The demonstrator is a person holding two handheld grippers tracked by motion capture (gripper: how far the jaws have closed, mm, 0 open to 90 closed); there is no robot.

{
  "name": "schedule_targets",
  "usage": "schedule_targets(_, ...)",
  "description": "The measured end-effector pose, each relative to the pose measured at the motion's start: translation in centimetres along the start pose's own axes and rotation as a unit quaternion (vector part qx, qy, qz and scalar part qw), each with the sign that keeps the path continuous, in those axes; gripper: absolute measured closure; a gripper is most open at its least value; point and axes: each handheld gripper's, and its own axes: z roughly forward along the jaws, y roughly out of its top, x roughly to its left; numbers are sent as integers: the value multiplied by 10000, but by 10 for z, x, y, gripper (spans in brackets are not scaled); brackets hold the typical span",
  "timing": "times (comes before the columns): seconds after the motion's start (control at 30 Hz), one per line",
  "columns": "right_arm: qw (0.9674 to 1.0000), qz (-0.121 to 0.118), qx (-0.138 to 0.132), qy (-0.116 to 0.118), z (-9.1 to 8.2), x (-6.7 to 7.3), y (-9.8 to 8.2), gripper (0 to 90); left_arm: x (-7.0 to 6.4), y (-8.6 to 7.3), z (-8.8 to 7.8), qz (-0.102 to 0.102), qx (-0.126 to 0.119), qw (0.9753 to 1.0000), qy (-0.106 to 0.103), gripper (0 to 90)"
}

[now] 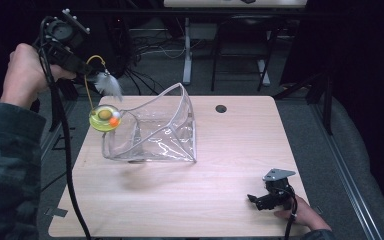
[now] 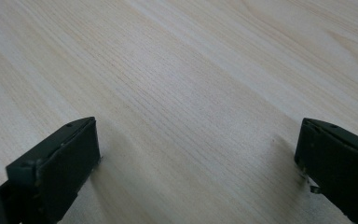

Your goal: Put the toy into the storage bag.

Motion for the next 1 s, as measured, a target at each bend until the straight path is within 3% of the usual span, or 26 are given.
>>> schedule_targets(0.6, 10000, -12, -31, 10, 0, 0, 0, 0, -24, 22, 19, 270, -47, 9986, -442, 882)
schedule_targets(1.0, 10000, 26, -38, 30, 0, 0, 0, 0, -34, 22, 48, 286, 102, 9968, -742, 882)
